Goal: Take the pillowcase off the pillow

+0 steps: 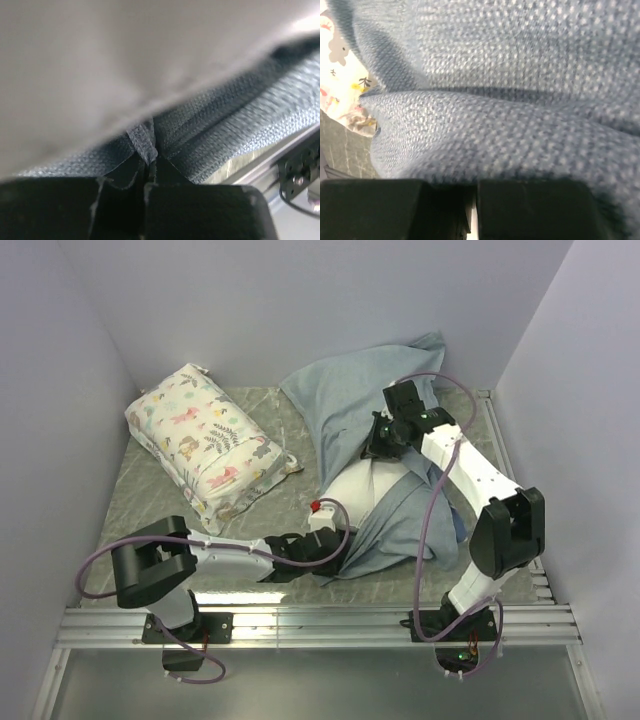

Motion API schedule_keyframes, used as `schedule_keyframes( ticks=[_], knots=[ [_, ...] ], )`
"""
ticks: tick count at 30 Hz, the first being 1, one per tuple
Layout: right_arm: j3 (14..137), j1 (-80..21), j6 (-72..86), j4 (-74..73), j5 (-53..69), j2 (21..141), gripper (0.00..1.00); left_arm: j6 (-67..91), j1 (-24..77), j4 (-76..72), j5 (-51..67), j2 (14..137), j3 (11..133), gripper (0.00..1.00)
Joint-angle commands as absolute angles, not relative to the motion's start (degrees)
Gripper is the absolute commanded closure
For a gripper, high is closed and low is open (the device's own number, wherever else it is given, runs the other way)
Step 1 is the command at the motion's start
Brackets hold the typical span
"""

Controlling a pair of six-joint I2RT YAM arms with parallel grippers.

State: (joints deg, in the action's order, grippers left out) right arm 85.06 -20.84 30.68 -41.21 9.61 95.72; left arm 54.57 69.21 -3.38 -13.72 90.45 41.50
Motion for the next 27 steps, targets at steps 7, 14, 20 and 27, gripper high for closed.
schedule_keyframes(
  ticks=[7,14,20,27],
  knots=[
    [71.9,-17.0,30.0,-23.4,2.5,76.9,1.0,61.2,65.5,-8.3,-19.3,84.4,34.6,0.76],
    [61.6,-16.9,30.4,-22.1,4.9,66.0,1.0,58.7,56.7,-17.1,-15.6,84.0,34.0,0.51],
    [63.5,-17.0,31.1,-21.5,10.2,63.7,1.0,53.4,52.1,-18.1,-11.9,85.5,40.3,0.39],
    [65.7,-17.0,30.1,-21.4,10.2,67.6,1.0,46.8,51.8,-4.4,-16.3,71.9,44.2,0.12]
  ],
)
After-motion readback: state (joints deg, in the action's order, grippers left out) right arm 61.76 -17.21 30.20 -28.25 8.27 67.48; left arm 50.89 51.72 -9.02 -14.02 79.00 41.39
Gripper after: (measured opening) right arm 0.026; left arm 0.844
